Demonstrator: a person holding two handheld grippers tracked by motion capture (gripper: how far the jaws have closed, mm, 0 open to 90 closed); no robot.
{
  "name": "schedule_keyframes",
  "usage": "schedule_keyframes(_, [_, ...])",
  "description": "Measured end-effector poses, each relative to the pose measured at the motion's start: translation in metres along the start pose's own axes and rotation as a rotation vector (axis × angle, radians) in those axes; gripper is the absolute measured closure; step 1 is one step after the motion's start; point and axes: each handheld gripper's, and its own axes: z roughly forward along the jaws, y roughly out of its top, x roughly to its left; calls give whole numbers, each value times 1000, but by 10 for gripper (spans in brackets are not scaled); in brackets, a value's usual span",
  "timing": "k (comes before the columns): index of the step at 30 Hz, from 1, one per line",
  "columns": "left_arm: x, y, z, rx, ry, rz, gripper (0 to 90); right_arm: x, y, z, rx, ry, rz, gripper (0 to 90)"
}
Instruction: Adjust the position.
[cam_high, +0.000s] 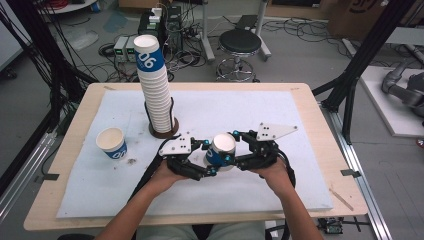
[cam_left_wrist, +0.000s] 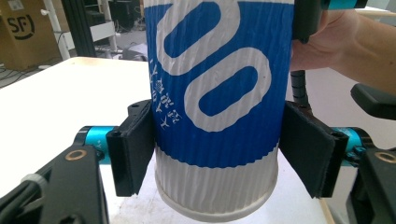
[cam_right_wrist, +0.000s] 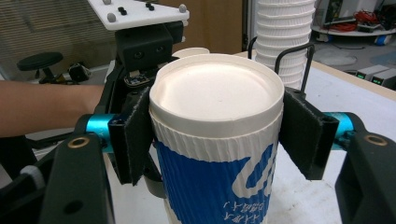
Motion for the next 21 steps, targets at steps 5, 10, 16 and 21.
schedule_keyframes(5, [0, 1, -2, 6, -3, -13, 307, 0, -1, 1, -11, 14, 9, 310])
schedule_keyframes(10, [0, 4, -4, 33, -9, -10, 310, -2, -1, 2, -38, -9, 46, 180])
schedule_keyframes(16, [2, 14, -9, 102, -13, -8, 313, -4, 8, -8, -31, 8, 23, 180])
schedule_keyframes(21, [6, 24, -13, 177, -8, 6, 313, -5, 24, -16, 31, 18, -27, 180])
